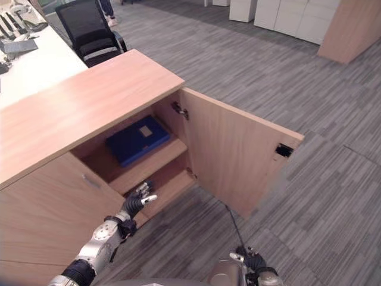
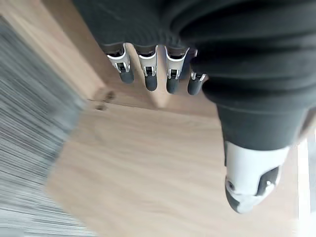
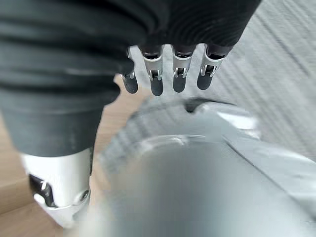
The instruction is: Put the empty folder in the office cabinet
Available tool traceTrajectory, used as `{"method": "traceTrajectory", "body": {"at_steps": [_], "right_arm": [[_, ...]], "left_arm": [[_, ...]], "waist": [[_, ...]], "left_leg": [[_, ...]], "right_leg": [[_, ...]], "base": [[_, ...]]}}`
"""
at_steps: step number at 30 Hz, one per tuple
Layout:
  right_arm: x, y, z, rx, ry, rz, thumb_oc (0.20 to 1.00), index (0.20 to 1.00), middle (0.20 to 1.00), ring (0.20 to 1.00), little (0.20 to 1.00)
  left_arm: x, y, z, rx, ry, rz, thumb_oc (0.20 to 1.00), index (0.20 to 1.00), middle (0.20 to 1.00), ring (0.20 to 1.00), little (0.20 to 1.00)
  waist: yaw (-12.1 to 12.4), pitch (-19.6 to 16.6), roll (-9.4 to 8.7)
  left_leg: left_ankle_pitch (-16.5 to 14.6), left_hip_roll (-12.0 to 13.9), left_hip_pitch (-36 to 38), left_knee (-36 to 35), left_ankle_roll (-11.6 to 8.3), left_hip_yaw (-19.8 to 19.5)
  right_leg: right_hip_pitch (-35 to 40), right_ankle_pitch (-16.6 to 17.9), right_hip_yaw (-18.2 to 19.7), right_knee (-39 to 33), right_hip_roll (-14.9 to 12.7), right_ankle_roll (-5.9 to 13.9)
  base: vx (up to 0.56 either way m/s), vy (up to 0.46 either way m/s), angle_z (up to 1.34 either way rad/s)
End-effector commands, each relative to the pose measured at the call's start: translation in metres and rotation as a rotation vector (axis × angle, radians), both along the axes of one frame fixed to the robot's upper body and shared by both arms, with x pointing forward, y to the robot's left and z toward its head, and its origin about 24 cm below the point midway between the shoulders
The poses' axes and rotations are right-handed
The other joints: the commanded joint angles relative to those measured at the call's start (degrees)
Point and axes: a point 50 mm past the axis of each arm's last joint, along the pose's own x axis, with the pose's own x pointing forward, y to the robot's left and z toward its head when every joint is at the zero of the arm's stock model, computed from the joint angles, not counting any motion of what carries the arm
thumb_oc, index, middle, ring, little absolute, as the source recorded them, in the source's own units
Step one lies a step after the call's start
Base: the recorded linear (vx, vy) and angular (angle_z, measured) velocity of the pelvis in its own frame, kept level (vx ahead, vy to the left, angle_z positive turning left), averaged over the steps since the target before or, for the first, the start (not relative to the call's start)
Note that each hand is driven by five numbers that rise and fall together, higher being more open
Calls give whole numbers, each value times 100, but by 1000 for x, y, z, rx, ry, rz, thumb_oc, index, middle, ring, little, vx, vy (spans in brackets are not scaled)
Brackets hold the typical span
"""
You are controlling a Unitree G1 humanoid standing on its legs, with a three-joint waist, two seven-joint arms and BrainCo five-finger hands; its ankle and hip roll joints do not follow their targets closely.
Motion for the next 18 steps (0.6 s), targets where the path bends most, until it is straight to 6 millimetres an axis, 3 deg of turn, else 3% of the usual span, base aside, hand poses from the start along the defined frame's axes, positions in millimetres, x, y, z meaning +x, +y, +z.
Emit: {"method": "traceTrajectory", "body": {"at_steps": [1, 2, 3, 5, 7, 8, 10, 12, 13, 15, 16, 18], "right_arm": [[0, 15, -5, 28, -6, 8, 1000, 1000, 1000, 1000, 1000], [-5, 11, -5, 15, 19, 8, 1000, 1000, 1000, 1000, 1000], [-5, 11, -5, 14, 19, 8, 1000, 1000, 1000, 1000, 1000], [1, 0, -1, -29, 20, 39, 1000, 1000, 1000, 1000, 1000], [0, -3, -1, -39, 23, 42, 1000, 1000, 1000, 1000, 1000], [0, -7, 1, -51, 21, 39, 1000, 1000, 1000, 1000, 1000], [-1, -10, 2, -57, 16, 29, 1000, 1000, 1000, 1000, 1000], [-3, -15, 3, -67, 11, 5, 1000, 1000, 1000, 1000, 1000], [-1, -17, 5, -70, 3, 1, 1000, 1000, 1000, 1000, 1000], [4, -19, 7, -75, -12, 7, 1000, 1000, 1000, 1000, 1000], [9, -19, 9, -78, -24, 19, 1000, 1000, 1000, 1000, 1000], [15, -16, 10, -68, -44, 24, 1000, 1000, 1000, 1000, 1000]], "left_arm": [[22, 15, 22, 67, -128, -25, 1000, 1000, 1000, 1000, 1000], [10, 23, 11, 78, -75, 8, 1000, 1000, 1000, 1000, 1000], [10, 22, 11, 78, -74, 9, 1000, 1000, 1000, 1000, 1000], [-17, 40, -12, 72, 51, 115, 1000, 1000, 1000, 1000, 1000], [-23, 42, -17, 71, 80, 128, 1000, 1000, 1000, 1000, 1000], [-31, 43, -26, 70, 129, 152, 1000, 1000, 1000, 1000, 1000], [-34, 42, -30, 73, 157, 158, 1000, 1000, 1000, 1000, 1000], [-41, 43, -38, 90, 204, 172, 1000, 1000, 1000, 1000, 1000], [-46, 46, -42, 102, 228, 184, 1000, 1000, 1000, 1000, 1000], [-55, 48, -49, 118, 274, 200, 1000, 1000, 1000, 1000, 1000], [-70, 50, -58, 146, 340, 205, 1000, 1000, 1000, 1000, 1000], [-81, 56, -65, 179, 398, 214, 1000, 1000, 1000, 1000, 1000]], "waist": [[-139, -51, -526], [-185, -43, -424], [-185, -43, -410], [-183, -25, -187], [-162, -8, -137], [-113, 36, -93], [-151, 81, -89], [-209, 146, -192], [-200, 179, -244], [-65, 203, -339], [112, 248, -502], [239, 270, -650]], "left_leg": [[-139, -166, -92, 3, -43, -299], [26, 36, -43, 11, -154, -259], [30, 52, -36, 5, -164, -253], [754, 693, -15, 186, -429, 68], [923, 833, -31, 314, -460, 88], [1364, 1041, -122, 552, -513, 127], [1514, 1161, -191, 701, -531, 201], [1576, 1286, -230, 1012, -490, 561], [1499, 1246, -292, 1206, -446, 613], [1221, 919, -544, 1428, -292, 271], [586, 325, -804, 1477, -50, -299], [162, -105, -987, 1388, 88, -616]], "right_leg": [[491, 327, 506, -683, -435, 228], [461, 182, 530, -656, -287, 228], [459, 177, 532, -649, -270, 228], [642, -78, 368, -972, 354, 156], [702, -168, 348, -1024, 511, 85], [844, -284, 244, -1089, 700, -18], [927, -337, 136, -1101, 760, -104], [1085, -461, -63, -1092, 772, -231], [1152, -509, -90, -1092, 808, -298], [1193, -524, -52, -1117, 880, -394], [1307, -579, -41, -1119, 850, -429], [1378, -607, -39, -1119, 843, -422]], "base": [[95, -325, -25], [55, -213, -23], [103, -471, -23], [116, -489, -53], [107, -319, -65], [133, -396, -48], [80, -256, -41], [95, -231, 0], [101, -252, 35], [124, -276, 10], [156, -256, -29], [139, -200, -38]]}}
